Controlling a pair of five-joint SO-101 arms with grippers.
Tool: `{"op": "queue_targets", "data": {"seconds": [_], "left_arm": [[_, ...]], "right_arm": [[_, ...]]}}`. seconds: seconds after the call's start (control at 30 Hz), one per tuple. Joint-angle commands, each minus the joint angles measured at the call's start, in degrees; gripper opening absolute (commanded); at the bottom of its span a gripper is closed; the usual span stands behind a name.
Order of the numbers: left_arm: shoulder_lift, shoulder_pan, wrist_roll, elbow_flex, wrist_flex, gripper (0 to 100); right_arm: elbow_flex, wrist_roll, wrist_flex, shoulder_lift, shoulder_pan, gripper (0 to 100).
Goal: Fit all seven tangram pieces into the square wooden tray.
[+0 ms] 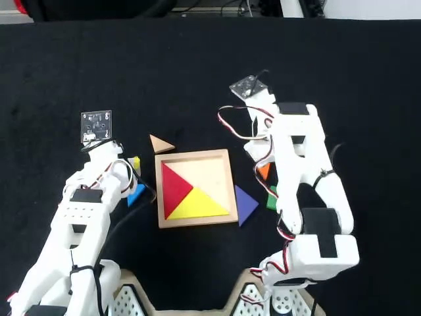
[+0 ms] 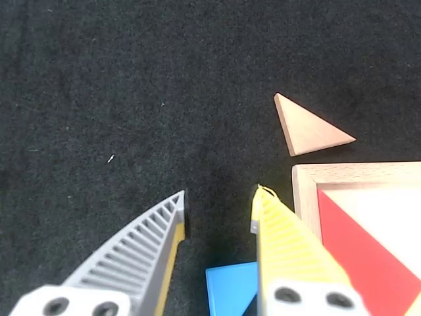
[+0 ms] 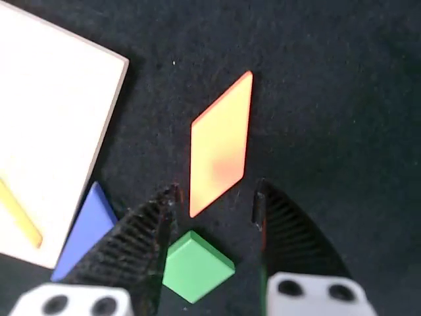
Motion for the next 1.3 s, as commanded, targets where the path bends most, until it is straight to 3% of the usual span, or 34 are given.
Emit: {"op": "queue_targets", "data": {"seconds": [0.0,0.43,0.97,1.27], "left_arm": [[-0.62,0.66,0.09,-0.31,-1.14,17],[-0.62,0.4,0.09,-0.48,-1.14,17],[-0.7,0.31,0.09,-0.57,-1.14,17],[-0.7,0.31,0.09,-0.48,-1.14,17]], "right_arm": [[-0.84,4.04,0.09,-1.19,-0.88,17.7],[-11.47,8.35,0.62,14.2,-1.41,18.1],[-9.98,8.44,1.76,7.25,-4.66,18.1],[-7.43,12.84,0.62,7.34,-5.19,17.8]]}}
